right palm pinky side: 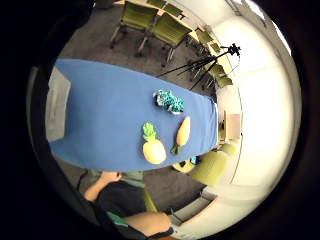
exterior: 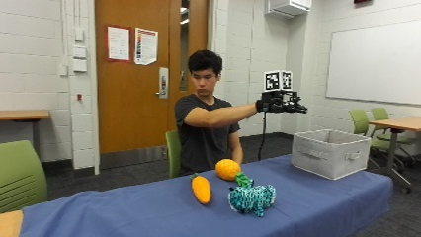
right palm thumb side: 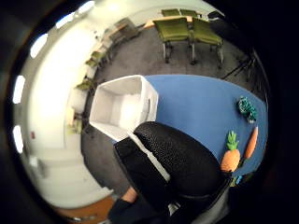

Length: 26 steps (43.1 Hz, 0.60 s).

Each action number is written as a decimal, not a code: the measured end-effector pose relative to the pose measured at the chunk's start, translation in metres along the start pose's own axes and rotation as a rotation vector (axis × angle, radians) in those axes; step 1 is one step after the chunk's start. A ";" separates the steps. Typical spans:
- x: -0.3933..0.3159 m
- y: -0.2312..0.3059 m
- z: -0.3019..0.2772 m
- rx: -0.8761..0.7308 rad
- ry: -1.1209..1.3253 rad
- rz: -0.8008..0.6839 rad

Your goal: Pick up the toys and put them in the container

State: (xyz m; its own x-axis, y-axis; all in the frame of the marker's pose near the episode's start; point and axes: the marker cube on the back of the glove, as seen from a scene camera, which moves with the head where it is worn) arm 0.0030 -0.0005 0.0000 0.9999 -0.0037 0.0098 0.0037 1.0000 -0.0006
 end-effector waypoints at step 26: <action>0.032 0.026 -0.003 0.014 0.000 -0.019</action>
State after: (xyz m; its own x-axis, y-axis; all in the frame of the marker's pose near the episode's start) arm 0.0351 0.0259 -0.0029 0.9997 -0.0225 0.0095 0.0224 0.9997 0.0133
